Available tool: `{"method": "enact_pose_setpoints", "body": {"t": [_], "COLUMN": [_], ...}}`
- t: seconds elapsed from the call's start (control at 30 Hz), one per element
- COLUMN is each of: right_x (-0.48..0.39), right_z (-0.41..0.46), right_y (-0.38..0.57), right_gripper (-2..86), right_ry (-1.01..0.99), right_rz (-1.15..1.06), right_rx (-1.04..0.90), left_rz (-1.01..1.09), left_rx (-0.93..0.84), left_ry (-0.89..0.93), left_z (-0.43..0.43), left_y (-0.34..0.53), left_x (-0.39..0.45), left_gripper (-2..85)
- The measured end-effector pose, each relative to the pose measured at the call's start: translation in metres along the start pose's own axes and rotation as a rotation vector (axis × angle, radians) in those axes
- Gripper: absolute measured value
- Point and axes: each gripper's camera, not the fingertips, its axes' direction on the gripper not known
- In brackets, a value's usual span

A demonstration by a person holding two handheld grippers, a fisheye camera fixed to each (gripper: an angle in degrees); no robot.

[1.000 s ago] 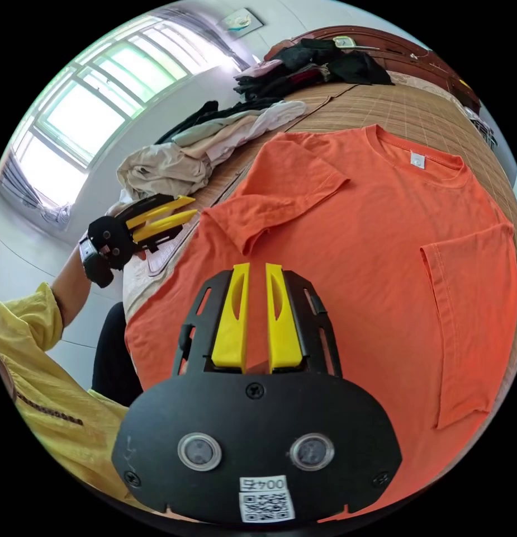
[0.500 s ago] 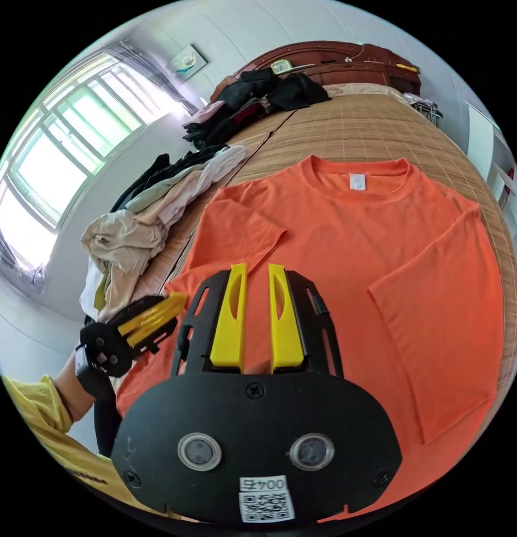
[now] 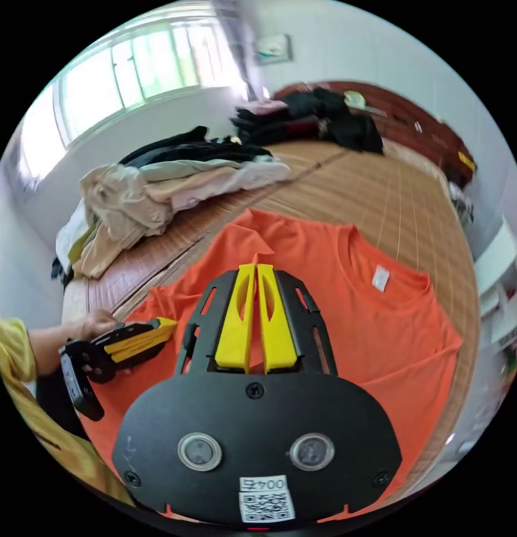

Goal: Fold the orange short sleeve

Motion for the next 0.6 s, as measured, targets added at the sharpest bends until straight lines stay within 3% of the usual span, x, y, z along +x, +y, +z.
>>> {"method": "enact_pose_setpoints", "body": {"t": [0.07, 0.2, 0.37, 0.6], "right_x": [-0.067, -0.126, -0.1, -0.004], "right_z": [-0.008, 0.023, 0.001, -0.015], "right_y": [-0.002, -0.001, -0.016, -0.062], "right_gripper": [0.1, 1.2, 7.3, 5.7], "right_ry": [0.027, 0.059, -0.041, -0.135], "right_rz": [-0.253, -0.445, -0.31, 0.083], "right_rx": [0.005, -0.141, -0.12, -0.077], "left_rz": [-0.014, -0.022, -0.022, -0.022], "left_rx": [0.002, 0.003, 0.004, 0.005], "left_ry": [-0.004, -0.008, -0.006, -0.008], "left_z": [-0.001, -0.003, -0.004, -0.005], "left_y": [0.003, 0.009, 0.014, 0.018], "left_x": [-0.003, -0.01, -0.018, -0.027], "left_gripper": [0.1, 0.1, 0.1, 0.1]}}
